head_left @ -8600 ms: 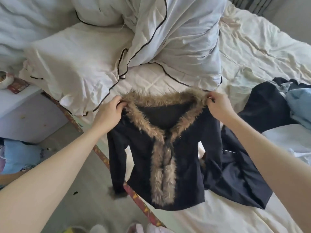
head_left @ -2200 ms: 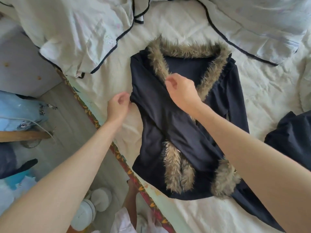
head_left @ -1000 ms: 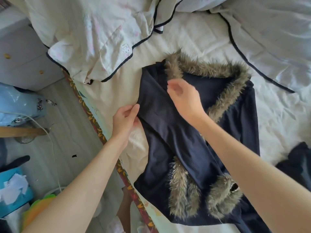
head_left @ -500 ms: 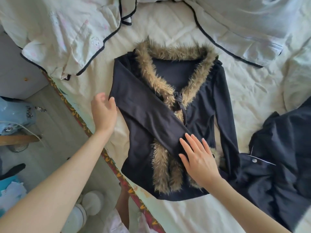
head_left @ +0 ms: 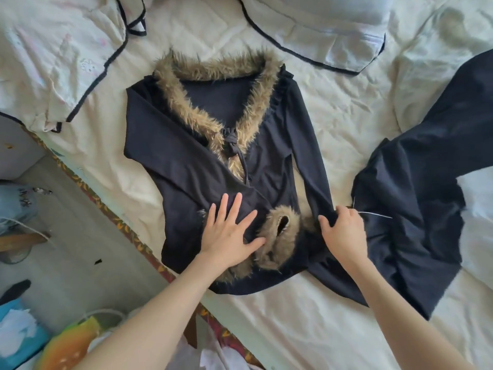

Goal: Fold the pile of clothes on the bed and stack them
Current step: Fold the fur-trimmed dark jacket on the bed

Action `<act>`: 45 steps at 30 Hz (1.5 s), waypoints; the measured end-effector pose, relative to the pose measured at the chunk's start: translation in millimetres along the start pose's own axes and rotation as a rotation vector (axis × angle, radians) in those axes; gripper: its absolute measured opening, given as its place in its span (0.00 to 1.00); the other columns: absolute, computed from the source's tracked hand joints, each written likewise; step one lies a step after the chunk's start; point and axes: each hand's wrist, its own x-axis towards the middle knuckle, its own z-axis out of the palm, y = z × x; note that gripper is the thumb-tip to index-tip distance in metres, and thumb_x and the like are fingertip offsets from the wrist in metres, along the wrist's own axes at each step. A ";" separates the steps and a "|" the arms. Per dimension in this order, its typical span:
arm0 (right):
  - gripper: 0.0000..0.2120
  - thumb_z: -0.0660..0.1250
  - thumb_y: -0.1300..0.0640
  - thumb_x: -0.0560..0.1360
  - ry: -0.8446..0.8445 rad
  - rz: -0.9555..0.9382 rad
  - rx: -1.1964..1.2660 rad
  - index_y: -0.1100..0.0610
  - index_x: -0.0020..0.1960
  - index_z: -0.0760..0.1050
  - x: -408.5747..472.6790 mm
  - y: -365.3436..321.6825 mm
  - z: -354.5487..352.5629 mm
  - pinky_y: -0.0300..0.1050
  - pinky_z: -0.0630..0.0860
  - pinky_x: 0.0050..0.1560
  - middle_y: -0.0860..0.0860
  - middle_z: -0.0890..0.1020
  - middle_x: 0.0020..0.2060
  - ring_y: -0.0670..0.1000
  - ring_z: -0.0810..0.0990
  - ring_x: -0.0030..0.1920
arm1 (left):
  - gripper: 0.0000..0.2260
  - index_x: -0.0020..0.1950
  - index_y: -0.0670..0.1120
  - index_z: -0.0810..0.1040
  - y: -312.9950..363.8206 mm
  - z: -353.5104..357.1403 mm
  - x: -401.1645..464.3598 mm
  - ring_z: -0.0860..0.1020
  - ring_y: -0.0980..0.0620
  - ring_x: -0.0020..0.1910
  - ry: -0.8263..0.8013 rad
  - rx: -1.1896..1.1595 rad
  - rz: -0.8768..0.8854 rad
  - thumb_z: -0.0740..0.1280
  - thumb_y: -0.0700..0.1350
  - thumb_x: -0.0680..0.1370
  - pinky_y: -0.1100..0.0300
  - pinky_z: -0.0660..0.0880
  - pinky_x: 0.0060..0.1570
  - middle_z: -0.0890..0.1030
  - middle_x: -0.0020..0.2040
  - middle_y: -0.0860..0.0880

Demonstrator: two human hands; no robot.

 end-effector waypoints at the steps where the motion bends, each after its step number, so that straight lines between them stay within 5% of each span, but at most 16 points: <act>1: 0.14 0.63 0.52 0.78 -0.035 0.007 0.036 0.63 0.57 0.74 2.4 5.5 -0.4 0.48 0.71 0.50 0.59 0.74 0.57 0.59 0.74 0.52 | 0.33 0.77 0.60 0.46 -2.1 0.9 1.9 0.35 0.42 0.75 -0.031 0.026 -0.004 0.46 0.71 0.75 0.45 0.38 0.72 0.36 0.77 0.47; 4: 0.09 0.63 0.56 0.78 -0.044 0.063 0.412 0.59 0.42 0.74 8.0 13.0 -10.1 0.46 0.71 0.40 0.54 0.78 0.42 0.57 0.75 0.43 | 0.34 0.77 0.60 0.46 -6.6 -3.7 5.3 0.35 0.43 0.75 -0.106 0.031 -0.001 0.48 0.71 0.74 0.45 0.39 0.72 0.35 0.77 0.48; 8: 0.06 0.63 0.55 0.78 0.104 0.058 0.797 0.55 0.49 0.78 2.3 11.7 -43.3 0.58 0.78 0.53 0.52 0.81 0.41 0.55 0.80 0.46 | 0.27 0.76 0.58 0.54 -1.7 -22.7 5.9 0.37 0.44 0.76 -0.172 -0.125 -0.032 0.54 0.63 0.79 0.45 0.41 0.73 0.40 0.78 0.49; 11: 0.05 0.65 0.54 0.76 0.117 -0.030 0.839 0.54 0.46 0.78 -2.7 1.6 -65.2 0.56 0.81 0.48 0.53 0.83 0.41 0.55 0.82 0.44 | 0.20 0.72 0.52 0.66 15.0 -37.6 -2.4 0.52 0.49 0.76 0.111 -0.531 -0.094 0.61 0.50 0.80 0.48 0.50 0.74 0.58 0.77 0.49; 14: 0.04 0.67 0.56 0.76 -0.087 0.000 1.024 0.57 0.48 0.78 -10.3 -17.9 -71.5 0.46 0.82 0.43 0.55 0.84 0.43 0.50 0.84 0.42 | 0.18 0.68 0.50 0.71 47.1 -48.0 -19.7 0.64 0.63 0.68 0.295 -0.804 0.052 0.66 0.47 0.77 0.64 0.62 0.68 0.70 0.66 0.57; 17: 0.05 0.67 0.59 0.76 -0.234 0.013 1.148 0.60 0.50 0.77 -19.3 -35.8 -71.1 0.39 0.80 0.39 0.54 0.83 0.42 0.45 0.83 0.37 | 0.19 0.65 0.48 0.73 82.4 -49.3 -27.6 0.70 0.71 0.55 0.161 -1.009 0.094 0.70 0.44 0.75 0.80 0.64 0.53 0.73 0.59 0.58; 21: 0.09 0.67 0.60 0.76 -0.282 -0.042 1.243 0.65 0.53 0.76 -21.4 -45.7 -76.1 0.40 0.80 0.43 0.56 0.82 0.44 0.50 0.82 0.41 | 0.06 0.53 0.46 0.76 100.8 -56.5 -16.3 0.78 0.54 0.51 0.271 -1.132 -0.100 0.68 0.42 0.76 0.66 0.73 0.50 0.81 0.50 0.50; 23: 0.09 0.66 0.58 0.77 -0.273 -0.087 1.309 0.63 0.52 0.78 -18.0 -45.4 -80.0 0.41 0.80 0.45 0.54 0.84 0.44 0.50 0.83 0.44 | 0.01 0.48 0.47 0.76 102.1 -67.1 -14.8 0.80 0.57 0.46 0.311 -1.292 -0.133 0.67 0.41 0.77 0.63 0.75 0.47 0.82 0.44 0.51; 27: 0.09 0.63 0.54 0.79 -0.078 -0.202 0.963 0.55 0.53 0.80 -8.1 -28.8 -69.0 0.33 0.75 0.50 0.44 0.84 0.45 0.41 0.81 0.46 | 0.01 0.48 0.50 0.76 91.3 -80.6 -20.2 0.81 0.52 0.45 0.264 -1.529 -0.223 0.65 0.44 0.78 0.56 0.79 0.48 0.83 0.46 0.46; 31: 0.13 0.64 0.56 0.78 -0.375 -0.272 0.569 0.58 0.60 0.78 -23.3 -5.6 -24.3 0.41 0.73 0.57 0.47 0.81 0.51 0.48 0.79 0.53 | 0.07 0.56 0.44 0.75 55.9 -64.0 -27.8 0.78 0.45 0.47 0.003 -1.687 -0.549 0.62 0.43 0.80 0.54 0.77 0.46 0.80 0.52 0.42; 35: 0.14 0.64 0.57 0.78 -0.610 -0.194 0.575 0.59 0.63 0.76 -47.4 -3.5 12.9 0.47 0.79 0.53 0.51 0.82 0.47 0.52 0.82 0.47 | 0.09 0.60 0.47 0.73 22.9 -44.9 -33.5 0.75 0.48 0.55 0.081 -1.289 -0.631 0.62 0.43 0.80 0.54 0.74 0.55 0.77 0.54 0.49; 40: 0.11 0.60 0.61 0.79 -0.435 -0.130 0.632 0.61 0.57 0.79 -49.0 -11.7 26.1 0.49 0.80 0.50 0.55 0.83 0.40 0.53 0.81 0.41 | 0.16 0.59 0.54 0.73 23.2 -44.6 -40.3 0.73 0.57 0.55 0.030 -1.082 -0.373 0.64 0.60 0.75 0.62 0.68 0.47 0.74 0.51 0.58; 42: 0.10 0.61 0.62 0.79 -0.356 -0.050 0.740 0.62 0.55 0.80 -43.5 -13.6 24.0 0.50 0.80 0.50 0.55 0.83 0.39 0.52 0.80 0.39 | 0.15 0.59 0.54 0.73 25.7 -42.6 -41.8 0.72 0.57 0.54 -0.063 -0.998 -0.308 0.67 0.58 0.75 0.62 0.68 0.48 0.73 0.51 0.58; 45: 0.09 0.63 0.61 0.78 -0.314 0.075 0.920 0.64 0.53 0.79 -32.8 -19.1 17.3 0.46 0.80 0.46 0.55 0.83 0.38 0.51 0.80 0.38 | 0.04 0.46 0.52 0.77 12.8 -43.9 -48.4 0.77 0.58 0.48 0.064 -0.974 -0.302 0.67 0.43 0.75 0.69 0.69 0.39 0.79 0.45 0.57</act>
